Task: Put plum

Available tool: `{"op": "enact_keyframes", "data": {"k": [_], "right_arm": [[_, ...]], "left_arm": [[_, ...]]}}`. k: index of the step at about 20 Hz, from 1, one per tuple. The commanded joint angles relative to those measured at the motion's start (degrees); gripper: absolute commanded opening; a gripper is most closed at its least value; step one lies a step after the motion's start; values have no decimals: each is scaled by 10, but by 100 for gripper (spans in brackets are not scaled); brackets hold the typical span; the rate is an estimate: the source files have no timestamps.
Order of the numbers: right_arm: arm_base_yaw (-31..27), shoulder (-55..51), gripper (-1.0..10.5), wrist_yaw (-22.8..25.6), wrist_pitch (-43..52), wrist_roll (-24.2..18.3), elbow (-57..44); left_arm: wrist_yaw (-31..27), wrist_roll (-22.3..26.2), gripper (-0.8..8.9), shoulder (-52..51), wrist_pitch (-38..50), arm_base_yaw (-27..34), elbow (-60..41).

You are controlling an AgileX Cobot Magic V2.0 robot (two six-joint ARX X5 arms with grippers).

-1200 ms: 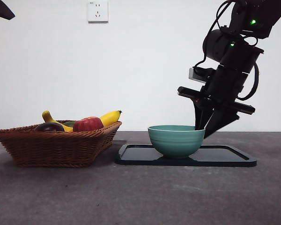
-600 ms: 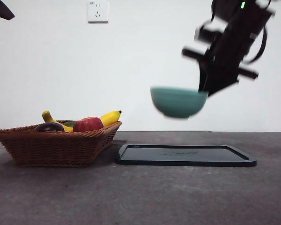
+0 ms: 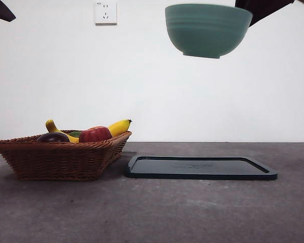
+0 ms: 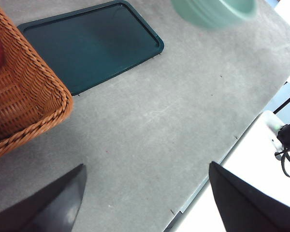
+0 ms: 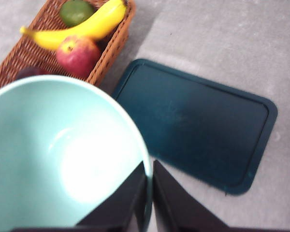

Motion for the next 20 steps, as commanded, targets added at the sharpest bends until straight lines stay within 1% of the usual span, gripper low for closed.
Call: {"op": "enact_keyframes", "data": {"k": [1,5,8,12,16,20], "right_arm": [[24,-16,10,6,8,-3,-40],[56,-31,10,17,48,13,-126],[74,-31,10,16,100,29,-191],[86,-25,10,16,155,47,-257],[88,-2,10,16,187,54,-291],[88,34,10,17,209,54,-293]], "left_arm": [[3,5,402,3,4,-3,13],[3,5,402,3,5,-3,13],[3,5,402,3,4,-3,13],[3,5,402,3,4,-3,13],[3,5,402,3,4,-3,13],[3,5,402,3,3,-3,13]]}}
